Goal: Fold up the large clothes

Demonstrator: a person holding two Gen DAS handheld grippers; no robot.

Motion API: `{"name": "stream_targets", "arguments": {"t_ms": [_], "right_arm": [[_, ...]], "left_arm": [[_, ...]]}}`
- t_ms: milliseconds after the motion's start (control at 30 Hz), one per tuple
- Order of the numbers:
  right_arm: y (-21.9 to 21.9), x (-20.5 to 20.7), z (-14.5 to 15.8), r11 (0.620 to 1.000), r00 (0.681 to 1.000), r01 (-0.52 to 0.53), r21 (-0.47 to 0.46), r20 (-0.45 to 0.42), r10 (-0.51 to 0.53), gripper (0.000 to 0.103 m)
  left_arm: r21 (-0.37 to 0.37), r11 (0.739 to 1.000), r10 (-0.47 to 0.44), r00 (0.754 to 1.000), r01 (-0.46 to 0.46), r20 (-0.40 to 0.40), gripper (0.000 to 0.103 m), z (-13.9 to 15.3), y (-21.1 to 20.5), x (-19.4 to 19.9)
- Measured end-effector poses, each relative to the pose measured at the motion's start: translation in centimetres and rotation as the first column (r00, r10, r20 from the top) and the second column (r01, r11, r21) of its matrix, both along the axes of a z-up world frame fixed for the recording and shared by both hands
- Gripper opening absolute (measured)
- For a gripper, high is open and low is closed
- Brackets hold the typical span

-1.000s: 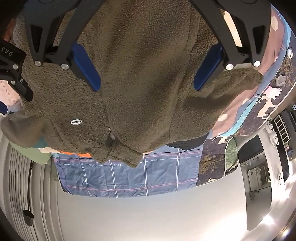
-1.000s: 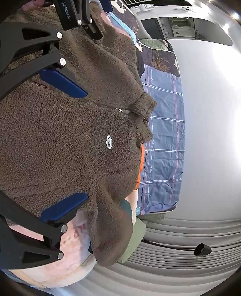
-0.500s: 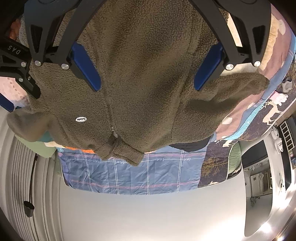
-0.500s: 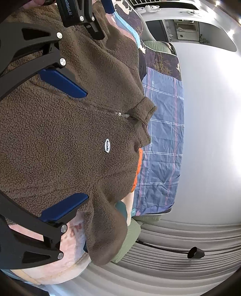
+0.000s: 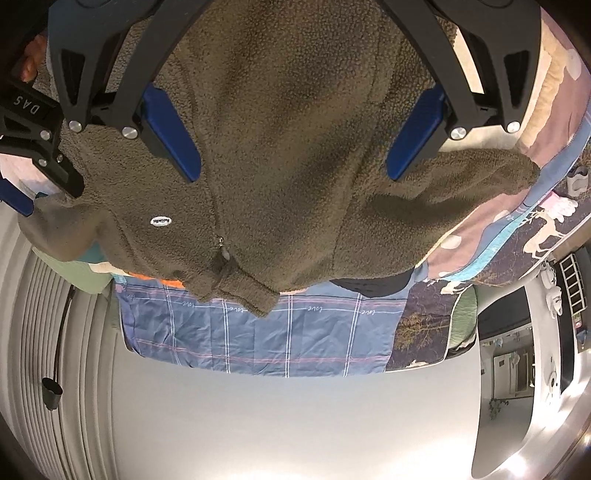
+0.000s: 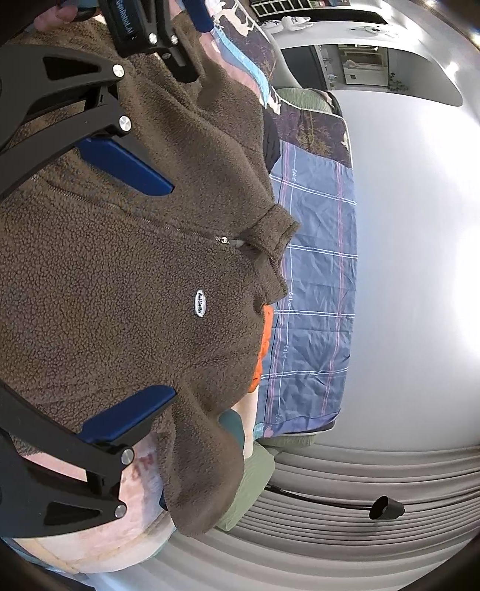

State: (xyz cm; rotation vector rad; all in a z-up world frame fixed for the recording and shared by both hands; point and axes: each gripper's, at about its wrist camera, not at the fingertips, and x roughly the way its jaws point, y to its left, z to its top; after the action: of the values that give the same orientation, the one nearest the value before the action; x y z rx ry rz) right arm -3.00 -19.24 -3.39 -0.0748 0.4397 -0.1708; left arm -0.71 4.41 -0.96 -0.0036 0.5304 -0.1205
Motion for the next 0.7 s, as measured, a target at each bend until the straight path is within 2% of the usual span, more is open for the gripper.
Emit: {"name": "stream_targets", "arguments": {"t_ms": [433,700], "right_arm": [[-0.37,0.39,-0.16,0.999,1.000,-0.007,0.039,-0.001,0.007,0.102],[-0.45,0.81,-0.55,0.999,1.000,-0.012,0.045,-0.020,0.013,0.102]], "left_arm": [[0.003,1.000,-0.001,0.999,0.001,-0.053,0.101,-0.54,-0.29,0.69],[0.001,1.000,-0.015,0.999,0.015,-0.051,0.101,-0.63,-0.35,0.95]]}}
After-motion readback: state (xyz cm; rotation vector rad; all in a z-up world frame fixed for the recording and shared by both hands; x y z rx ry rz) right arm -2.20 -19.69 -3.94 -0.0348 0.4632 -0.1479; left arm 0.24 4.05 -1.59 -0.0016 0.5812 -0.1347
